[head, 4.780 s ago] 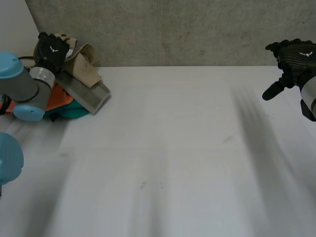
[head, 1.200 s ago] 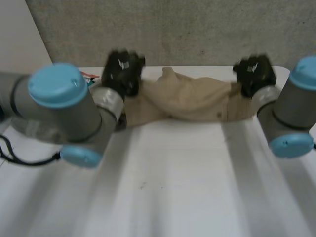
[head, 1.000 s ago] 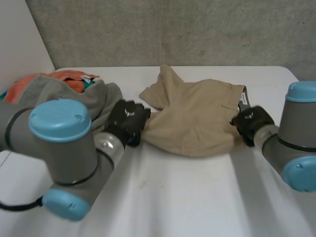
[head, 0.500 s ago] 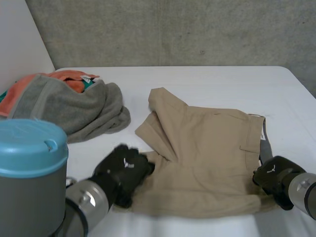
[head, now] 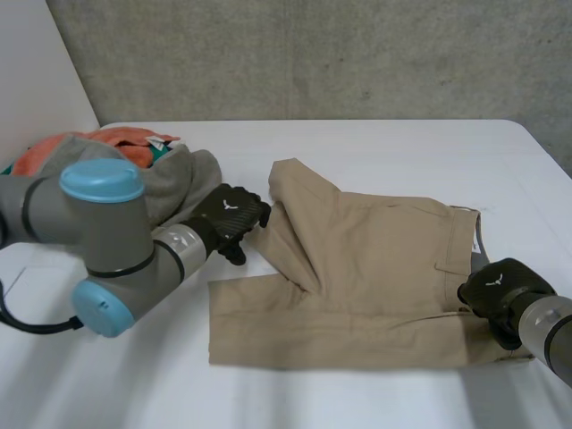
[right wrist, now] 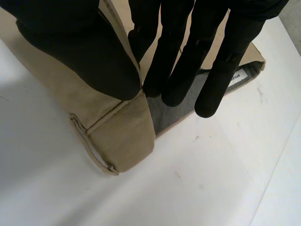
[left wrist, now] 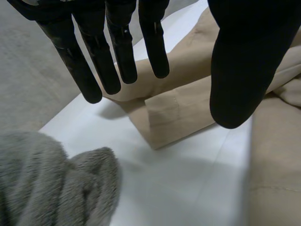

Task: Fold the laundry.

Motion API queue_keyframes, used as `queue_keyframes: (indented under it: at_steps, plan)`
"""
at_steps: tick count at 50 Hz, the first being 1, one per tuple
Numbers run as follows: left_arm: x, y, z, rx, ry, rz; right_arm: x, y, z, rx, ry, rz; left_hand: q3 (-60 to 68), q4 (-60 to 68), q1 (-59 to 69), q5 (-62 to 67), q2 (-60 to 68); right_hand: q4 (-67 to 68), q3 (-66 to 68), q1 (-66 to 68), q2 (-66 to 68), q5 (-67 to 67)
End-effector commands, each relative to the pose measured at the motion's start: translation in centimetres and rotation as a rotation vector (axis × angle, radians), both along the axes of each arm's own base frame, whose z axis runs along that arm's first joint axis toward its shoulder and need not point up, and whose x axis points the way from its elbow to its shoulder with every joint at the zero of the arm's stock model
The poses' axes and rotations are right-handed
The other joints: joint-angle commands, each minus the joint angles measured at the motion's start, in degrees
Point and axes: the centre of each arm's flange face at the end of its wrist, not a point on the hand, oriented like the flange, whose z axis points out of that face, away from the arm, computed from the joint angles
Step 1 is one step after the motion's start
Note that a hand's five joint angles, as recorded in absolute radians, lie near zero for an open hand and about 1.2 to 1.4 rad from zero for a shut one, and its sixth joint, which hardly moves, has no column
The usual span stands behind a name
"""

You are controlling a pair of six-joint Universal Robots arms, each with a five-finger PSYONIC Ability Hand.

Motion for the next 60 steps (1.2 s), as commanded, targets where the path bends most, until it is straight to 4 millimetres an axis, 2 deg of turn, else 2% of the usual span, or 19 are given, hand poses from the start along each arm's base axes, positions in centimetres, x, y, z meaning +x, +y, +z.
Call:
queue_keyframes:
  at_steps: [1,6,14,16,21,26,32,36,39,47,52,53,56,59,60]
  plan:
    - [-1.4,-1.8,-1.9,-0.016,0.019,-0.045,0.1,0.2,-0.3,0.008,-0.026,0.002,5.4,4.9,5.2,5.0,5.3,11.5,11.4,16.5,12.0,11.1]
    - [-2.1,-3.0,-3.0,-0.053,0.030,-0.050,0.1,0.6,-0.6,0.025,-0.029,0.001,5.0,4.6,4.9,4.7,4.9,11.5,11.4,16.5,12.0,11.1]
    - [-3.5,-3.9,-4.6,-0.105,0.014,-0.072,0.0,0.9,-1.0,0.038,-0.027,-0.002,7.7,7.3,7.6,7.3,7.6,11.5,11.4,16.5,12.0,11.1]
    - [-3.8,-4.0,-4.9,-0.121,-0.001,-0.079,0.0,1.0,-1.0,0.040,-0.027,-0.002,11.2,10.8,11.1,10.9,11.1,11.5,11.4,16.5,12.0,11.1]
    - [-4.2,-4.3,-5.3,-0.184,-0.069,-0.045,-0.2,1.0,-1.2,0.047,-0.026,-0.010,46.1,45.7,46.0,45.8,46.0,11.5,11.4,16.5,12.0,11.1]
    - [-3.9,-4.5,-4.9,-0.229,-0.128,0.035,-0.4,0.9,-1.3,0.043,-0.027,-0.019,46.2,45.8,46.1,45.8,46.1,11.5,11.4,16.5,12.0,11.1]
    - [-3.6,-2.6,-4.1,-0.207,-0.183,0.077,-0.3,0.9,-1.3,0.037,-0.028,-0.014,46.2,45.8,46.1,45.8,46.1,11.5,11.4,16.5,12.0,11.1]
    - [-1.9,-0.9,-1.0,-0.216,-0.203,0.138,-0.2,0.9,-1.3,0.036,-0.029,-0.014,46.2,45.8,46.1,45.8,46.1,11.5,11.4,16.5,12.0,11.1]
    - [-1.2,-0.2,-0.3,-0.219,-0.221,0.174,-0.2,0.8,-1.2,0.031,-0.031,-0.014,46.2,45.8,46.1,45.8,46.1,11.5,11.4,16.5,12.0,11.1]
    - [-0.1,1.5,-1.3,-0.185,-0.325,0.262,-0.1,0.6,-1.0,0.043,-0.099,-0.047,46.2,45.8,46.1,45.8,46.1,11.5,11.4,16.5,12.0,11.1]
    - [-0.8,2.3,-1.3,-0.194,-0.345,0.265,0.0,0.6,-1.0,0.045,-0.112,-0.045,46.2,45.8,46.1,45.8,46.1,11.5,11.4,16.5,12.0,11.1]
    - [-1.0,2.4,-1.4,-0.195,-0.344,0.259,0.0,0.6,-1.0,0.046,-0.114,-0.045,41.9,41.5,41.8,41.5,41.8,11.5,11.4,16.5,12.0,11.1]
    - [-1.3,2.7,-0.6,-0.203,-0.318,0.258,0.1,0.6,-0.9,0.045,-0.122,-0.039,-9.6,-10.0,-9.7,-10.0,-9.7,11.5,11.4,16.5,12.0,11.1]
    - [-1.1,2.8,1.2,-0.225,-0.286,0.278,0.1,0.6,-0.9,0.045,-0.129,-0.034,-18.7,-19.1,-18.8,-19.0,-18.8,11.5,11.4,16.5,12.0,11.1]
    - [-0.8,3.2,2.9,-0.238,-0.247,0.288,0.1,0.6,-0.9,0.045,-0.129,-0.034,-18.8,-19.3,-19.0,-19.2,-19.0,11.5,11.4,16.5,12.0,11.1]
